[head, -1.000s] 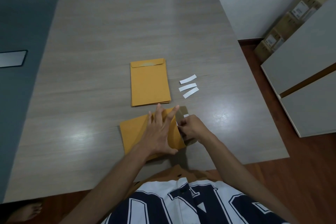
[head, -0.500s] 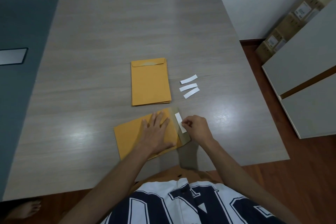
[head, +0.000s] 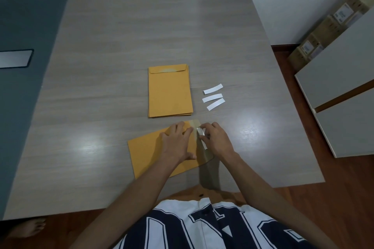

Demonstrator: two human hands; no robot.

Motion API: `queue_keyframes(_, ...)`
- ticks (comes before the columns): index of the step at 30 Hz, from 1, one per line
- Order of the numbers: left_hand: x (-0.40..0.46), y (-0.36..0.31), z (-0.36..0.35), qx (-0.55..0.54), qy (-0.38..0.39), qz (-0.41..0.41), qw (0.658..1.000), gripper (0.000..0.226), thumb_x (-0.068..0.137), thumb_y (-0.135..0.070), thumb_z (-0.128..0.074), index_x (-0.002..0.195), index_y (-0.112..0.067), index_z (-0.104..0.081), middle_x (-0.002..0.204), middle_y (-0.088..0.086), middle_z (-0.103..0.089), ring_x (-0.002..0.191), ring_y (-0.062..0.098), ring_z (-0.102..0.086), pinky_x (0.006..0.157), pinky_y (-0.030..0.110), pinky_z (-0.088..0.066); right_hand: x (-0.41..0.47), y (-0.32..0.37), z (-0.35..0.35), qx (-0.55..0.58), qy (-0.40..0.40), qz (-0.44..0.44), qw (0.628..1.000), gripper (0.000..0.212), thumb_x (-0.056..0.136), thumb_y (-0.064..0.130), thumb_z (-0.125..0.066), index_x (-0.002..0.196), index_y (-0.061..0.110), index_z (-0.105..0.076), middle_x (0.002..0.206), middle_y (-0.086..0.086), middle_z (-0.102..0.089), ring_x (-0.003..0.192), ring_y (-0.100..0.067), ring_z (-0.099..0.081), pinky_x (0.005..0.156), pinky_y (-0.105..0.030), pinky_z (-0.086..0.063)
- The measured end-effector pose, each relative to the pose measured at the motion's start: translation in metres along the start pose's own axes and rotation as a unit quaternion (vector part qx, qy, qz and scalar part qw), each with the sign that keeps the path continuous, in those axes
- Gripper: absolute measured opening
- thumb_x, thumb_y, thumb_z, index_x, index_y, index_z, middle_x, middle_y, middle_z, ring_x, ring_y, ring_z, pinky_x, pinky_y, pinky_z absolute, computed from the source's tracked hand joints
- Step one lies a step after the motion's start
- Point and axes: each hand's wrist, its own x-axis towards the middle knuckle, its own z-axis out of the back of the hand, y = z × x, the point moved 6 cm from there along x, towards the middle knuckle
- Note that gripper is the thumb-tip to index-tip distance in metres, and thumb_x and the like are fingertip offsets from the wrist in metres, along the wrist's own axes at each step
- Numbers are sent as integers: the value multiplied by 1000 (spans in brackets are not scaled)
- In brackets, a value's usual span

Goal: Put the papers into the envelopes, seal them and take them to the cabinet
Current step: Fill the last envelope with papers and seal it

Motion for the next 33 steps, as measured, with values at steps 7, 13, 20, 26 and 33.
queue_keyframes(7, 1, 1, -1, 0, -6, -1, 1000, 100, 65, -67, -76, 145, -35, -27, 155, 5, -20, 140, 29, -21, 100, 59, -38, 8, -1, 2, 37, -28, -17, 999, 25, 93, 22, -65, 116, 15, -61, 107, -5, -59, 91, -16, -56, 80, -28, -50)
queue_keyframes(13, 2, 1, -2, -5, -3, 1, 1000, 101, 64, -66, -78, 146, -35, -28, 155, 4, -20, 141, 29, -20, 101, 60, -37, 14, -3, -2, 52, -43, -13, 998, 21, 91, 26, -67, 109, 17, -61, 101, 0, -59, 84, -10, -55, 77, -27, -53)
queue_keyframes(20, 0, 0, 1, 0, -2, -1, 1000, 99, 66, -65, -77, 146, -34, -27, 155, 4, -19, 141, 29, -21, 102, 59, -37, 19, -5, -6, 94, -47, -13, 994, 15, 90, 24, -67, 94, 24, -53, 97, 6, -55, 85, -10, -59, 77, -24, -55)
queue_keyframes(26, 2, 2, -1, -3, -3, 1, 1000, 102, 63, -67, -77, 146, -34, -28, 155, 4, -20, 141, 29, -21, 101, 60, -37, 22, -5, 1, 152, -40, -3, 987, 22, 89, 12, -68, 86, 27, -52, 80, 13, -60, 71, -4, -62, 59, -9, -49)
queue_keyframes(33, 3, 3, -2, -5, -10, 7, 1000, 101, 59, -71, -78, 142, -37, -31, 154, 2, -23, 139, 27, -23, 98, 56, -39, 31, -2, 3, 26, 4, 32, 999, 44, 86, 25, -73, 128, 26, -59, 101, 5, -56, 84, -8, -58, 78, -21, -51)
